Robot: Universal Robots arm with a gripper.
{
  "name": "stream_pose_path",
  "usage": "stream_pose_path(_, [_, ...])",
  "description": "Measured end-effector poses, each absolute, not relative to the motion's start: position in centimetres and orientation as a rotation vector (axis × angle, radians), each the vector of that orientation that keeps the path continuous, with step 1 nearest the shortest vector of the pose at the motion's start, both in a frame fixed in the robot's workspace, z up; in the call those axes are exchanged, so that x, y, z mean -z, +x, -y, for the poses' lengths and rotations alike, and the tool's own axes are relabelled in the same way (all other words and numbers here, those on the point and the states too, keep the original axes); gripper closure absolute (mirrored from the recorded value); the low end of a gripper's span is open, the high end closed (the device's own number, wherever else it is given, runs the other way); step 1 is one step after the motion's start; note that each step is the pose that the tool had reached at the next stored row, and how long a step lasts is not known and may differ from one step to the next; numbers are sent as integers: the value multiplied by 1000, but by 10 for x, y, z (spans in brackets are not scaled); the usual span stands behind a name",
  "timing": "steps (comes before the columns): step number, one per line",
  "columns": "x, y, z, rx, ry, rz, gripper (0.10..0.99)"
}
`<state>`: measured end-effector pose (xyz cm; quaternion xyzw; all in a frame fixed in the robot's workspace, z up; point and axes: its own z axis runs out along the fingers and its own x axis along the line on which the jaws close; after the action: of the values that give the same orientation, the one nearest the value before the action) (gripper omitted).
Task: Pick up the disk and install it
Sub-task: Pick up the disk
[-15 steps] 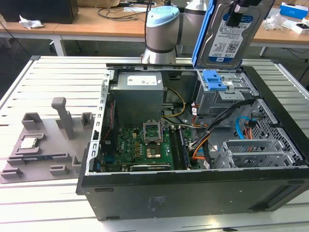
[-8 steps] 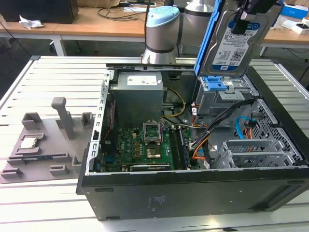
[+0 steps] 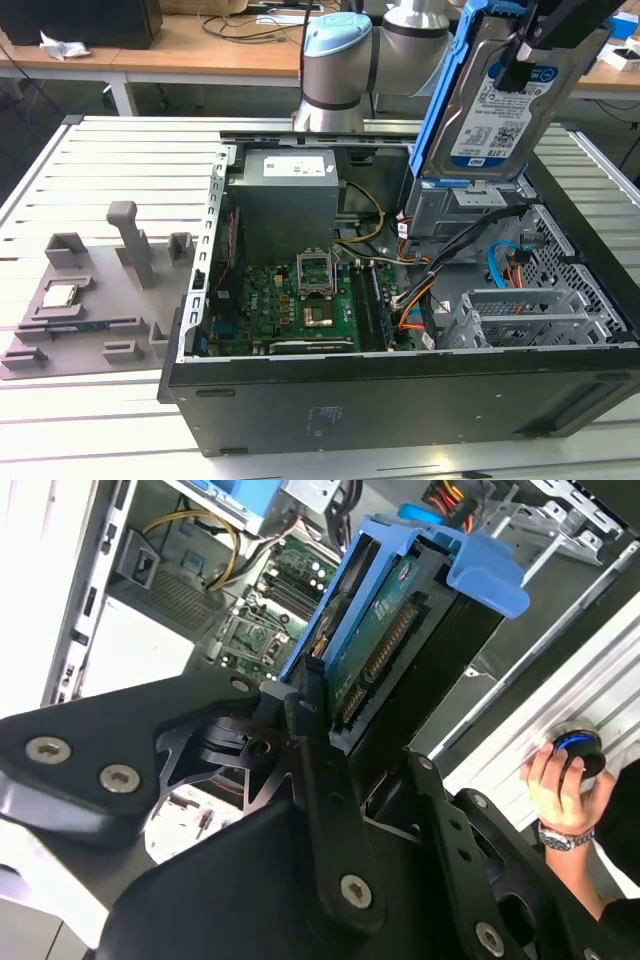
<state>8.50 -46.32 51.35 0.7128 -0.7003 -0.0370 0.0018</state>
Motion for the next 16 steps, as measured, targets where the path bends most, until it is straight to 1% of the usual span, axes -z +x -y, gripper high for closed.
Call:
stream_pose_path(11, [-513, 85, 496, 116, 2237, 2198, 725])
stream_pose_path(14, [-512, 85, 512, 116, 2237, 2198, 725])
stream_pose_path(16, [-505, 85, 525, 116, 2237, 2198, 725])
